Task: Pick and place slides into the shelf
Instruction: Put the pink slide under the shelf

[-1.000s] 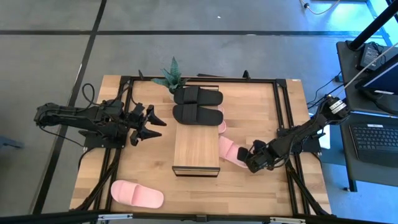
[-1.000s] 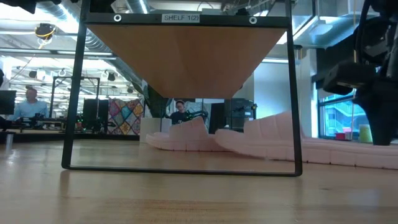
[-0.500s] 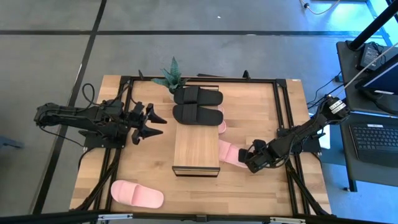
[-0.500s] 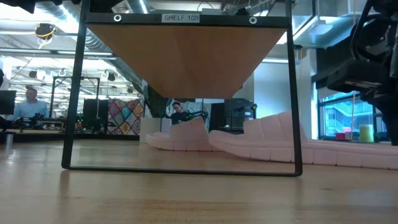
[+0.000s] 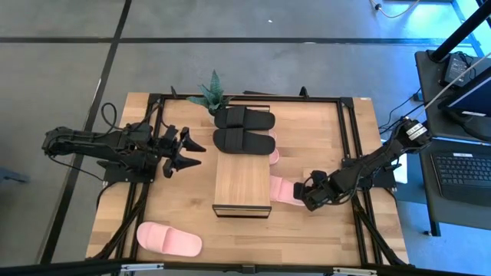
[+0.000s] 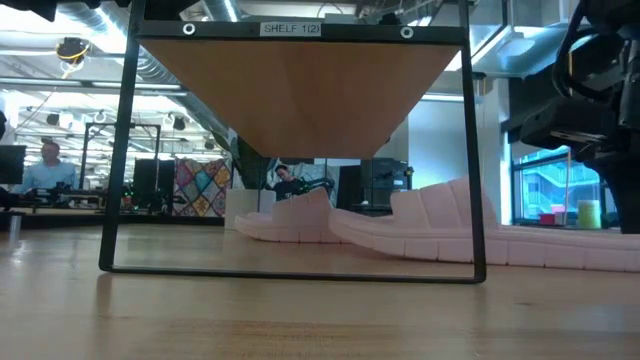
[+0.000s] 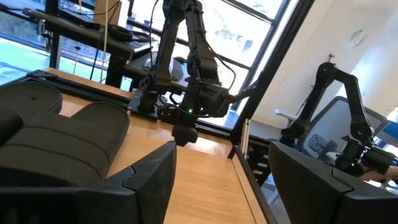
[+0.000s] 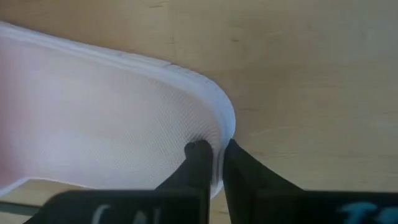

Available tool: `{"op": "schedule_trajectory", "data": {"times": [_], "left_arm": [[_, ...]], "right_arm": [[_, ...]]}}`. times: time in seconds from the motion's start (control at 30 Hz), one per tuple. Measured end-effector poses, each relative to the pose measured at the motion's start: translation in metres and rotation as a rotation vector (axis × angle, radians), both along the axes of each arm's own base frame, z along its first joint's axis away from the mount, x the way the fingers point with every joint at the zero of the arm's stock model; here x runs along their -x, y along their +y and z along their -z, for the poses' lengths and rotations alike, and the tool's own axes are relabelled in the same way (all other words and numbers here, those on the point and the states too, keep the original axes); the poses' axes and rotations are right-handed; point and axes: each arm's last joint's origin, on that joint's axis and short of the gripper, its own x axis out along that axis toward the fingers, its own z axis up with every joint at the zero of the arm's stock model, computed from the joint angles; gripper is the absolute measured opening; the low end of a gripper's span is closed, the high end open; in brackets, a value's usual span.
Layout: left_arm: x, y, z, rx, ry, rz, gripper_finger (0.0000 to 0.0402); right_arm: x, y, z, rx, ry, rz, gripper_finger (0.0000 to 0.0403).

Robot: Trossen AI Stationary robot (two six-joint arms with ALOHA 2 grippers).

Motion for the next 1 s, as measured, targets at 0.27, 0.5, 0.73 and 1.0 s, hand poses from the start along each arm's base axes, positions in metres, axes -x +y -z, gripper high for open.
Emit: {"op": "schedule_trajectory", "data": {"times": [0.27,0.5,0.73,1.0], "left_arm": [[0.000,0.000,0.000,0.023,-0.002,-0.016,0.0245],[0.000,0.001,-0.001,0.025,-0.002,-0.016,0.0245],[0.000,0.001,-0.001,0.042,0.000,-0.017,0.0245],[0.000,0.001,-0.001,0.049,0.001,-0.018,0.0245]], "right_arm": [[-0.016,-0.014,-0.005,0.113,-0.090,0.005,0.0025],[-0.032,-0.034,-0.009,0.133,-0.134,-0.049,0.0025],[-0.047,-0.051,-0.013,0.145,-0.229,-0.087,0.0025],[-0.054,-0.054,-0.016,0.108,-0.284,-0.093,0.0025]]}}
